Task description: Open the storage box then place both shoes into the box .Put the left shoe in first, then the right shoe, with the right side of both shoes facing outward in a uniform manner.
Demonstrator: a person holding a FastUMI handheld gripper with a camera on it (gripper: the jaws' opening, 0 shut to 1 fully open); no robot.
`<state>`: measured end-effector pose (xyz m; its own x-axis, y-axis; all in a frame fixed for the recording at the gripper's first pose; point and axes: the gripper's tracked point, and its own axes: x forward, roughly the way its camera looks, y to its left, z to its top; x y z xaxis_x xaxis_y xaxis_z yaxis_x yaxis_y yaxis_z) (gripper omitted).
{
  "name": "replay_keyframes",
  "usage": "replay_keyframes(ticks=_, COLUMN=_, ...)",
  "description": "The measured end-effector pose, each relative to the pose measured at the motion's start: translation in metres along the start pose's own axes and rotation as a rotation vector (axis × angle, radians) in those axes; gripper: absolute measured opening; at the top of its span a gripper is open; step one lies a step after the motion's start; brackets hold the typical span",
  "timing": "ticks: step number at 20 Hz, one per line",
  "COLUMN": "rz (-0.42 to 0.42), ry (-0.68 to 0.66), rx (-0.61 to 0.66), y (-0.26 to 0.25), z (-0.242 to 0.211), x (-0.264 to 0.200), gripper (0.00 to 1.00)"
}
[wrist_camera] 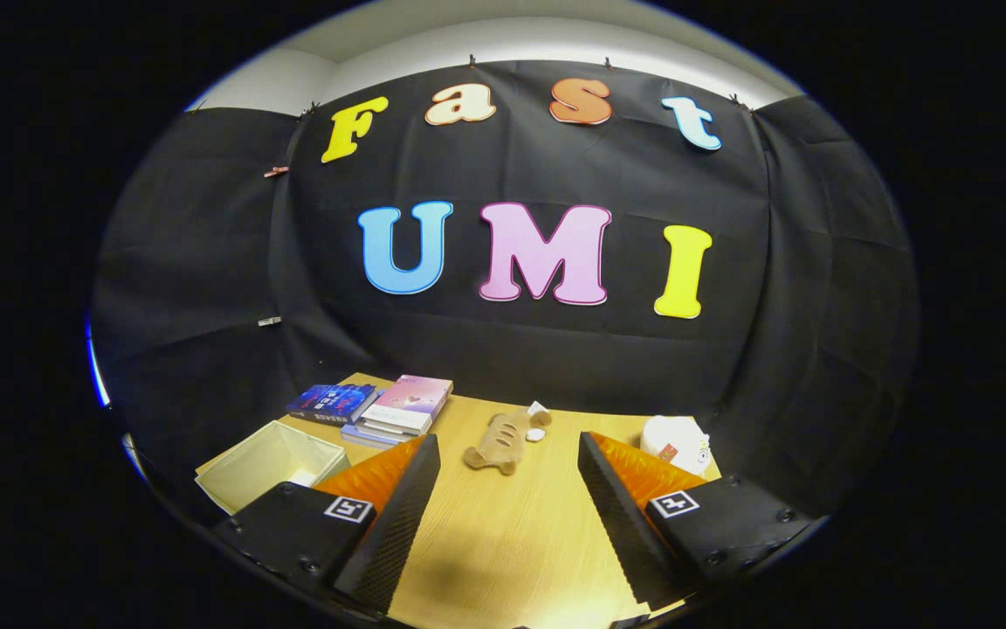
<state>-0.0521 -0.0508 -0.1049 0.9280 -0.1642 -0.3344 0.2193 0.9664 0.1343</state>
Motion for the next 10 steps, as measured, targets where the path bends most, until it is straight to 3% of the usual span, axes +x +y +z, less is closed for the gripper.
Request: replay_keyframes(ticks=10, rz=0.012, ry=0.015, rx=0.059, y=-0.02, z=-0.004, x=-0.012, gripper=0.99)
